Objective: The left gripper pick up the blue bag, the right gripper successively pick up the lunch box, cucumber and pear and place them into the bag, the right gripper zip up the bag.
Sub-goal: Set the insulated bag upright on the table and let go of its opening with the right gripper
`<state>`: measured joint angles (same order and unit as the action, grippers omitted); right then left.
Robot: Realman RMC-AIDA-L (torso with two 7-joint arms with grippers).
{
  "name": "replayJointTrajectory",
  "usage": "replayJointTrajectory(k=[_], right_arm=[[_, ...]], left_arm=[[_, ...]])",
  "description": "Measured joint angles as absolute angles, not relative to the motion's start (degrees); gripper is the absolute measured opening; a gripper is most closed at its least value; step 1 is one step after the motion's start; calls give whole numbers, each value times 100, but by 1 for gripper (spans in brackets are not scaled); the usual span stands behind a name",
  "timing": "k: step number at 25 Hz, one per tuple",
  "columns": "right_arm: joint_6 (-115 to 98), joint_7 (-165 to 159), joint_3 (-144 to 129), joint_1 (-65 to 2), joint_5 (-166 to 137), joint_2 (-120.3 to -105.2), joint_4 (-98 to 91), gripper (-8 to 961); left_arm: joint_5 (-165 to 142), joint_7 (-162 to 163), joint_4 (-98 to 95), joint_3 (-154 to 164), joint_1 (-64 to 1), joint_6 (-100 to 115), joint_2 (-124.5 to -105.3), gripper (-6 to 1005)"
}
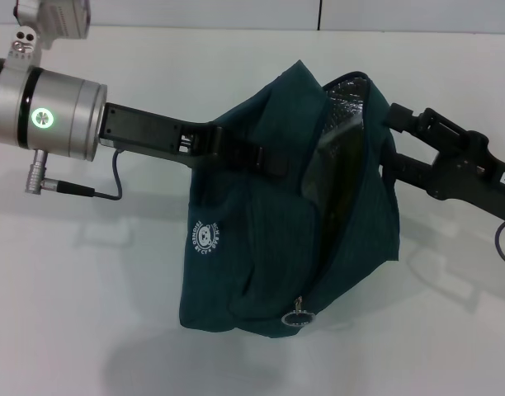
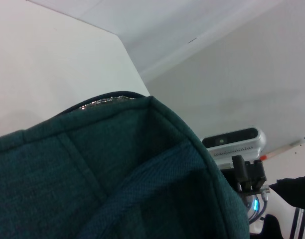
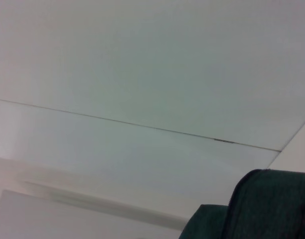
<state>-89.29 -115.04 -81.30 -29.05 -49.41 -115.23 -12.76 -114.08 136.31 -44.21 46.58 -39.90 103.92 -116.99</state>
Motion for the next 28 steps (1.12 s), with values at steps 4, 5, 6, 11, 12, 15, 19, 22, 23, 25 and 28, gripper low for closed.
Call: replayJointTrajectory(k=[4,5,6,11,12,15,19,22,23,25,28], right_arm=[[-8929,-11499,-8130,-2888,-4955,-11469,-1276,869],[-8920,-11499,-8130,-2883,-4963,-11453,-1276,842],[-8900,-11498,-8130,-2875,-4969,-11438,-1275,815],[-8832,-11493,-8130,-2849,-4978,-11428,-1269,679],[-8828,-11491,-8130,-2853,-4978,-11431,-1266,651],[-8791,-11488,-8130,-2874,-4981,-11441,-1253,565],[-8748,-11487,-8130,-2880,-4983,-11447,-1253,437],[-8727,-11486,-8130,-2887,-4984,-11447,-1259,310],[-8714,-11487,-8130,-2888,-4984,-11447,-1264,268],[-8690,-11487,-8130,-2889,-4984,-11446,-1267,213],[-8668,-11481,-8130,-2891,-4983,-11447,-1269,131]], left_arm=[[-11410,13631,-4421,4658,-3990,10401,-11698,41],[-11410,13627,-4421,4659,-3990,10404,-11698,41],[-11411,13623,-4421,4659,-3990,10405,-11698,41],[-11413,13618,-4421,4714,-3991,10414,-11698,41],[-11414,13618,-4421,4729,-3991,10415,-11698,41],[-11417,13614,-4421,4736,-3991,10419,-11701,41],[-11417,13595,-4421,4738,-3991,10426,-11704,41],[-11417,13583,-4421,4738,-3991,10432,-11706,41],[-11417,13581,-4421,4738,-3990,10432,-11707,41],[-11417,13573,-4421,4738,-3990,10433,-11707,41],[-11417,13570,-4421,4738,-3990,10434,-11707,41]])
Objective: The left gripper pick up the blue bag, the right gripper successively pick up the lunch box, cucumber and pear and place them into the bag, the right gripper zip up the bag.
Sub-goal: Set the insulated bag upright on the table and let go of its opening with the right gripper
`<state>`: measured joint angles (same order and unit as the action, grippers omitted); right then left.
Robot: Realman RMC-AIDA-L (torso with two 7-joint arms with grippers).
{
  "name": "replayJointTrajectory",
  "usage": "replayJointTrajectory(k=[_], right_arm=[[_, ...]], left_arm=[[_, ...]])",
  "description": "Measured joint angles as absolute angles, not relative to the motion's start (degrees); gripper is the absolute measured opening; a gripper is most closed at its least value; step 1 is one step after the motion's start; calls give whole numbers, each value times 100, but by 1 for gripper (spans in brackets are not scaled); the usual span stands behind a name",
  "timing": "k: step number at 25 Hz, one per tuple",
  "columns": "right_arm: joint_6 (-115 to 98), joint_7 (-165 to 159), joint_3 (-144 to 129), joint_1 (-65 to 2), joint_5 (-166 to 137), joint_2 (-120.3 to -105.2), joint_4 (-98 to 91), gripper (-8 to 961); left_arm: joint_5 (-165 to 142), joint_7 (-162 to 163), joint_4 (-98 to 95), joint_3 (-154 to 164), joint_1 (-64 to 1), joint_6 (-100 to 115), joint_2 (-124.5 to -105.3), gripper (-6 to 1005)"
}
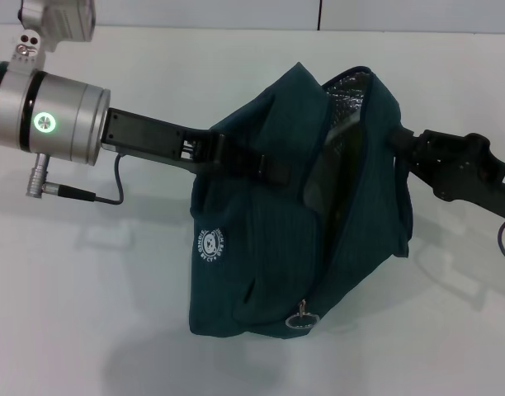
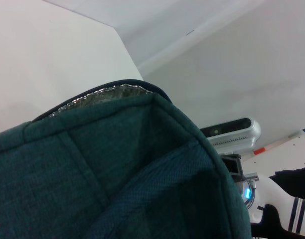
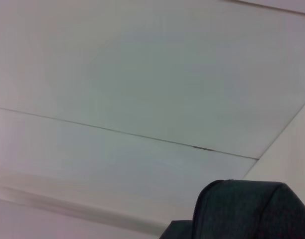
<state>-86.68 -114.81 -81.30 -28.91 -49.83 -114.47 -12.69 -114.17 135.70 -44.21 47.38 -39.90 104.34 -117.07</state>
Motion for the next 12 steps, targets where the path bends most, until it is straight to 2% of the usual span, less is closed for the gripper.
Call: replayJointTrajectory(k=[1,12], right_arm=[[-8664,-11474,-8130,-2892,-4982,-11448,-1269,104],[-8832,-11114,-7995,-2830,-4942,-11440,-1276,48]], left_arm=[[-11417,13568,-4421,4738,-3991,10436,-11707,41],[-11382,13554,-4421,4723,-3984,10496,-11707,42]])
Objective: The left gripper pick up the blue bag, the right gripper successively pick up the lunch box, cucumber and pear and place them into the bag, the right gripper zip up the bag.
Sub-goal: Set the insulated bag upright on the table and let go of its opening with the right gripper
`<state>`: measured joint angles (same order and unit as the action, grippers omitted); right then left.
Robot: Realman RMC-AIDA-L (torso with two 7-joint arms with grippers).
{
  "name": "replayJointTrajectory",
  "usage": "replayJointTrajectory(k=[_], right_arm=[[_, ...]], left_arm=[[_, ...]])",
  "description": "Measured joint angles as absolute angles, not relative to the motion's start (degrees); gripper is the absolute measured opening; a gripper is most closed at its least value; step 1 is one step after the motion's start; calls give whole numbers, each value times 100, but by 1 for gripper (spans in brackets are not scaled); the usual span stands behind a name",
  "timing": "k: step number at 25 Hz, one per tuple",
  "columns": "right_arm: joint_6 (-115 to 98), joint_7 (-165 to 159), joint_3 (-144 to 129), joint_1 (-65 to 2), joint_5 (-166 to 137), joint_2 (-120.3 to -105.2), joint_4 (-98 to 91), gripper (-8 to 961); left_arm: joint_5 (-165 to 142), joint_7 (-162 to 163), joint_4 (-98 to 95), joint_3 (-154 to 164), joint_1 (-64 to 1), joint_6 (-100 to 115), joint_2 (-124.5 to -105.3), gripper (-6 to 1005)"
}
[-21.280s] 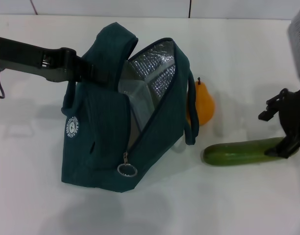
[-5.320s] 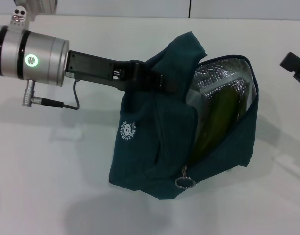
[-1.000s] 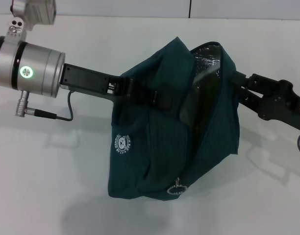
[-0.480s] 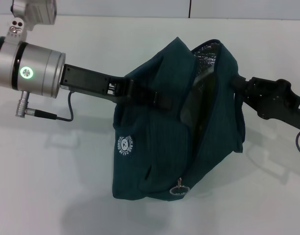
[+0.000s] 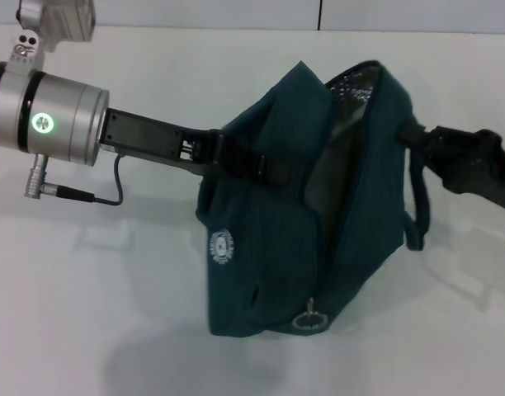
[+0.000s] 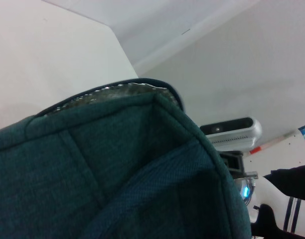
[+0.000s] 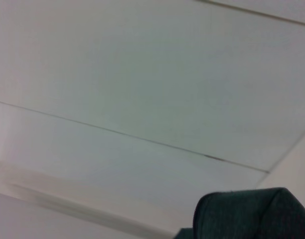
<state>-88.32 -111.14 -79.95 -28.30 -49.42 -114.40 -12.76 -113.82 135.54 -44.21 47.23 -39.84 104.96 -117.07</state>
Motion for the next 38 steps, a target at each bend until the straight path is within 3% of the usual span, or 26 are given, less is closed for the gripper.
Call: replayJointTrajectory(k=[2,16,38], right_arm=[[-8963,-11034,-7892,-2789,-4942,-11426,-1290,17],[-9472,-10864,-7652,-2354,-4939,-11121,-1560,46],[-9242,-10812,-7565,-2305,-4965,-11032,-1506,91]], left_arm=[[-11365,13553,-4421,4701,-3982,10488,-11719,42],[-11031,13413,-4067,4724,-4077,9981,-11884,42],[-11111,13375,-3775,4738,-4046,9623,-11892,43]])
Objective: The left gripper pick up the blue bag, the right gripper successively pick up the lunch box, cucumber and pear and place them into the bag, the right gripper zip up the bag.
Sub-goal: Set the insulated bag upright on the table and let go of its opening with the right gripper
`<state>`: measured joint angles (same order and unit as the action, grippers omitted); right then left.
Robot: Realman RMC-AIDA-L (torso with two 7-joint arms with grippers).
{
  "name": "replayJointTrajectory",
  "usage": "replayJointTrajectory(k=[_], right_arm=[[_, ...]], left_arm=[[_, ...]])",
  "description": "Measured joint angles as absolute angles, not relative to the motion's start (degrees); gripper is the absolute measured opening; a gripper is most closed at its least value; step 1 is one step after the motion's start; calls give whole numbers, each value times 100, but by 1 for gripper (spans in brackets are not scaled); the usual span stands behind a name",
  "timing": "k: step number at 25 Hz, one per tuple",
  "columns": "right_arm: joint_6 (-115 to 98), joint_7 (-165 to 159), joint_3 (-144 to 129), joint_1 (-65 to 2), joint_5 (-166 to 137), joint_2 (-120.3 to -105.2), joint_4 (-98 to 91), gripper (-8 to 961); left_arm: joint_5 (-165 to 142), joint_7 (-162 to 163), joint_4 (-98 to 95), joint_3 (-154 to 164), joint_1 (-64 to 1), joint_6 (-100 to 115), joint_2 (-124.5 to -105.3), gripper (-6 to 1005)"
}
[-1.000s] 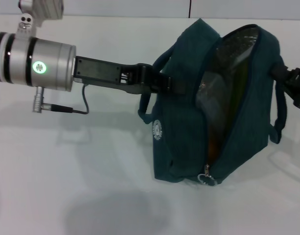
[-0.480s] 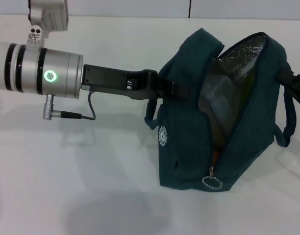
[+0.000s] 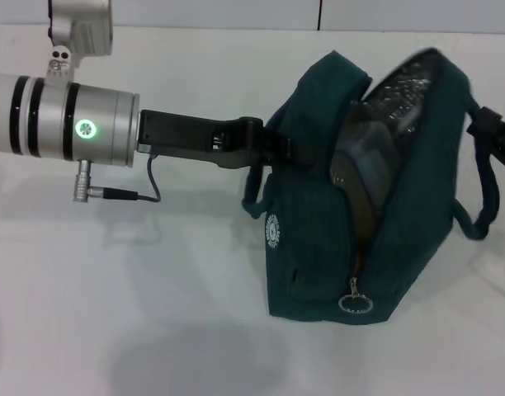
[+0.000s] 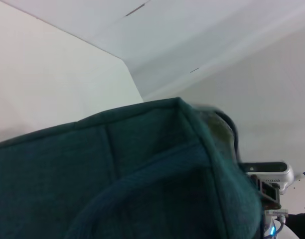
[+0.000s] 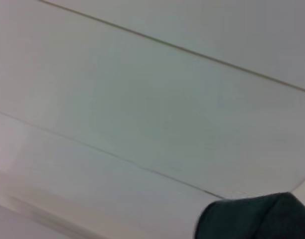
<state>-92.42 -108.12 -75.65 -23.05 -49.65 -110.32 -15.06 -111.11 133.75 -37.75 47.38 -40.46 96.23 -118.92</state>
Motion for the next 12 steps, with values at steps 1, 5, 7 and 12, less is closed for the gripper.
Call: replayJointTrajectory(k=[1,5,7,12], right_arm=[[-9254,-10807,-7535,-2282,-4965,-11032,-1510,93],[-9493,-10689,-7316,-2168,-4964,-11031,-1532,101],[-9668,-10580,-7202,-2116,-4973,-11028,-1519,191],[-9858,-10390,-7157,-1942,-4964,-10993,-1527,411]], left_arm=[[-11111,13376,-3774,4738,-4051,9623,-11892,43],[-11111,13377,-3771,4724,-4060,9619,-11889,43],[-11111,13377,-3770,4711,-4056,9617,-11884,43],[-11116,13377,-3770,4705,-4029,9599,-11882,43]])
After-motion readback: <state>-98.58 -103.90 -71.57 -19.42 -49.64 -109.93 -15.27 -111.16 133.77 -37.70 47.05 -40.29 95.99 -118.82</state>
